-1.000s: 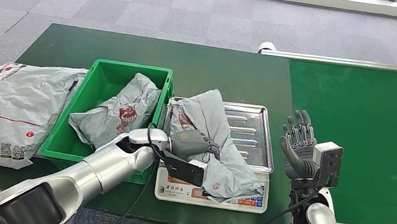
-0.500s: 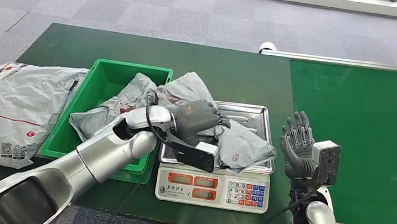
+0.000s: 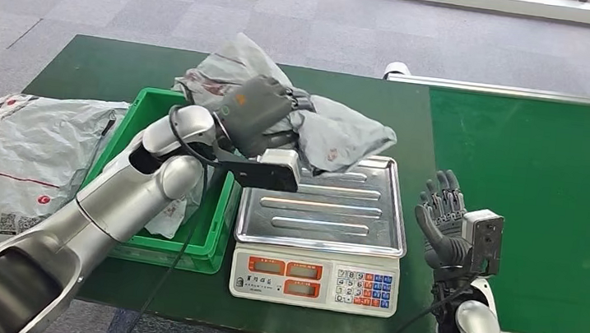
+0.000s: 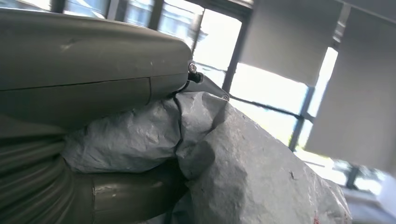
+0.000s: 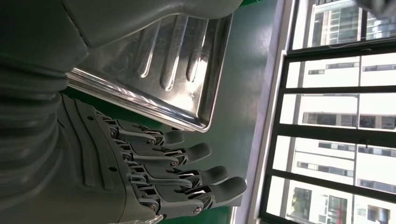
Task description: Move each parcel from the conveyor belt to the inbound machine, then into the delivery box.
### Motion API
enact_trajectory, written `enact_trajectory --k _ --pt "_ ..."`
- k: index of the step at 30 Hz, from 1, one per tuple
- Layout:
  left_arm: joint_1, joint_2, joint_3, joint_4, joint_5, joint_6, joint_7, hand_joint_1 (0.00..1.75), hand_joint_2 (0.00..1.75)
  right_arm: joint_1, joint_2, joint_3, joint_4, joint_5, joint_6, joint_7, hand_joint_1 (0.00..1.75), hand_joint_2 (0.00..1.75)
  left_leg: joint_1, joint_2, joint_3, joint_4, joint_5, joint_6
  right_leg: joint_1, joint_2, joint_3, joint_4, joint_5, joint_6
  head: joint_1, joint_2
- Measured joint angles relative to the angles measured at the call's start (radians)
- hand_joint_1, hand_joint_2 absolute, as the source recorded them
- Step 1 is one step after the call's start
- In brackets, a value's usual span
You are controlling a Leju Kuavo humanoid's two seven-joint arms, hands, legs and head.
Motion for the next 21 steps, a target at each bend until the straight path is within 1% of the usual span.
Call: enact_trajectory --k 3,7,14,17,21 --pt "0.018 0.021 0.087 0.072 -0.015 0.077 0.053 1.75 1.75 0.029 0.010 -0.013 -0.031 0.018 -0.001 0.016 0.00 1.75 0.000 0.000 0.000 0.000 0.000 0.000 0.000 0.000 0.000 0.000 0.000 0.000 0.000 0.000" --pt "0.052 0.051 0.173 0.172 -0.032 0.097 0.071 1.75 1.75 0.060 0.016 -0.027 -0.062 0.028 0.000 0.021 0.00 1.75 0.000 0.001 0.000 0.000 0.000 0.000 0.000 0.001 -0.001 0.000 0.000 0.000 0.000 0.000" --pt "0.103 0.092 0.227 0.279 -0.074 0.073 0.128 1.75 1.75 0.055 0.013 -0.043 -0.070 0.025 0.015 0.024 0.00 1.75 0.000 0.001 -0.001 0.000 0.000 0.000 -0.001 0.001 -0.001 0.000 0.000 0.000 0.000 0.000" --pt "0.130 0.109 0.240 0.323 -0.088 0.072 0.128 1.75 1.75 0.030 0.000 -0.045 -0.055 0.010 0.026 0.018 0.00 1.75 0.000 0.001 -0.001 0.000 0.000 0.000 -0.001 0.001 -0.001 0.000 0.000 0.000 0.000 0.000" --pt "0.158 0.123 0.258 0.362 -0.087 0.074 0.116 1.75 1.75 -0.023 -0.031 -0.044 0.005 -0.018 0.037 -0.003 0.00 1.75 0.000 0.000 -0.001 0.000 0.000 0.000 -0.001 0.001 0.000 0.000 0.000 0.000 0.000 0.000"
